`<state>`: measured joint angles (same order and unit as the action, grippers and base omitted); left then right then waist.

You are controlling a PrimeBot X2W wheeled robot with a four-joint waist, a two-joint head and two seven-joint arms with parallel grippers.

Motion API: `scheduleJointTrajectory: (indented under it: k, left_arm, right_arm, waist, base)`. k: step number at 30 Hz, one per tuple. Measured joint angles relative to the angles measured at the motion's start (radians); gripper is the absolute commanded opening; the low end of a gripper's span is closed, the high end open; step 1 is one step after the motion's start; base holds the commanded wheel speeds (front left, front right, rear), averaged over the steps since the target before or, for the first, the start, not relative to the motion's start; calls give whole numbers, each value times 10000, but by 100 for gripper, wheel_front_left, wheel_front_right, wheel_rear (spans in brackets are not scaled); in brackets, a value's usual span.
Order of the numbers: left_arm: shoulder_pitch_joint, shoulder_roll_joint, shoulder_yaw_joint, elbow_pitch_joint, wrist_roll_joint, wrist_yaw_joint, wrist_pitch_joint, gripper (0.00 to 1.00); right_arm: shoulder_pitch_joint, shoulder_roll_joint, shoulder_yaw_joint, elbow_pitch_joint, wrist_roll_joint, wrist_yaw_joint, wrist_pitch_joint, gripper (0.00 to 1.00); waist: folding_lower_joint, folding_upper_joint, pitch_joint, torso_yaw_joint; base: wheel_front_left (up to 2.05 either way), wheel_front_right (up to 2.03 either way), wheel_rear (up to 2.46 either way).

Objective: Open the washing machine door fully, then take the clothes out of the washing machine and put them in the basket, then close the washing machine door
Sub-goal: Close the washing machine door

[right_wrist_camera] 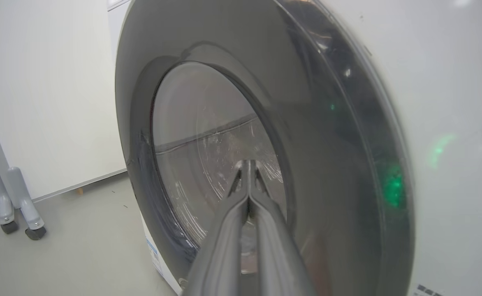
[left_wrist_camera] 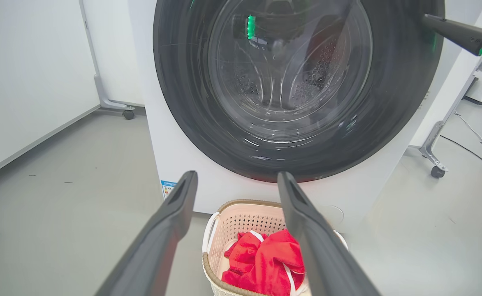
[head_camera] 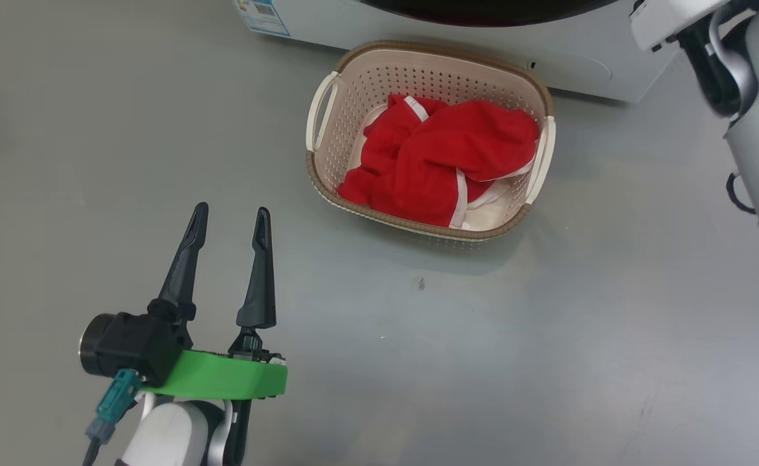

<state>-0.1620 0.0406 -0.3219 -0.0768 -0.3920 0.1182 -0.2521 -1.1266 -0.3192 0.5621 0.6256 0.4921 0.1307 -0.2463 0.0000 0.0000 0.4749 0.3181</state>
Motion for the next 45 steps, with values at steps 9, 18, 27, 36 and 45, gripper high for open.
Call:
scheduleJointTrajectory:
  k: [9, 18, 27, 36, 45]
  left_arm:
    - [14, -2, 303, 100, 173, 0, 0, 100]
    - [36, 0, 441, 470, 424, 0, 0, 100]
    - [284, 4, 568, 1014, 462, 0, 0, 100]
    - [695, 10, 575, 1434, 460, 0, 0, 100]
    - [1220, 15, 642, 1751, 416, 0, 0, 100]
  right_arm:
    - [1434, 343, -282, -420, 656, 0, -58, 100]
    - [2956, 610, -1101, -1651, 723, 0, -58, 100]
    - [4944, 786, -1590, -2387, 604, -12, -58, 100]
    - [7006, 1158, -1885, -2961, 410, -201, -58, 100]
    - [8204, 1440, -2359, -3542, 182, -476, -58, 100]
  waist:
    - [0, 0, -413, -615]
    - [0, 0, -900, -1280]
    - [0, 0, -1544, -1843]
    - [0, 0, -2317, -2334]
    - [0, 0, -2921, -2822]
  base:
    - [0, 0, 0]
    - [0, 0, 0]
    - [0, 0, 0]
    - [0, 0, 0]
    - [0, 0, 0]
